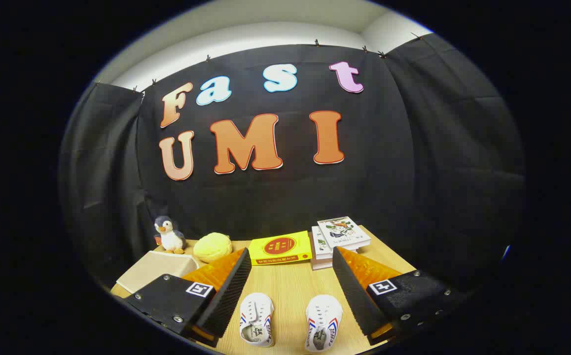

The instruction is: Open the storage box then place both shoes into the box .Put the left shoe in first, then the right shoe, with the right side of both shoes facing outward in a uniform manner.

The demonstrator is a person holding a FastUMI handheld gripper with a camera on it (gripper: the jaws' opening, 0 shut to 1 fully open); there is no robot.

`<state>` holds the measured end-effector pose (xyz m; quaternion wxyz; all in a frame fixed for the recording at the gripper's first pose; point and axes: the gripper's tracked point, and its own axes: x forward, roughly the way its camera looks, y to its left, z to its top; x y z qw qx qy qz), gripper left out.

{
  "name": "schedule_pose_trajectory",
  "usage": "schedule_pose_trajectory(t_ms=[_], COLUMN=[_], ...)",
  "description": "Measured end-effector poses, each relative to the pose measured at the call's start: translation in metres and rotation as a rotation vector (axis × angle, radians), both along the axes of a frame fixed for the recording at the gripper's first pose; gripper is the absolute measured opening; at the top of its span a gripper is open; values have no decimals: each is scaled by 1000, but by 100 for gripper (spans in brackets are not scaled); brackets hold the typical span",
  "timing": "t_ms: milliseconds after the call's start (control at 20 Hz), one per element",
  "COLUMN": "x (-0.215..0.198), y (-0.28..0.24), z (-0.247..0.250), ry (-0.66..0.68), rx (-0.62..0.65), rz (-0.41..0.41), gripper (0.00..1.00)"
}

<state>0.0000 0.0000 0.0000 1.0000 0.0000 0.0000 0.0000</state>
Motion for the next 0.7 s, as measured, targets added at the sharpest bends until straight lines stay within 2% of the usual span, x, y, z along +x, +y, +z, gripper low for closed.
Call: schedule_pose_trajectory(t_ms=[700], x=[-6], y=[9], z=[-9], ry=[29], rx=[-39], rz=[25], gripper=[99])
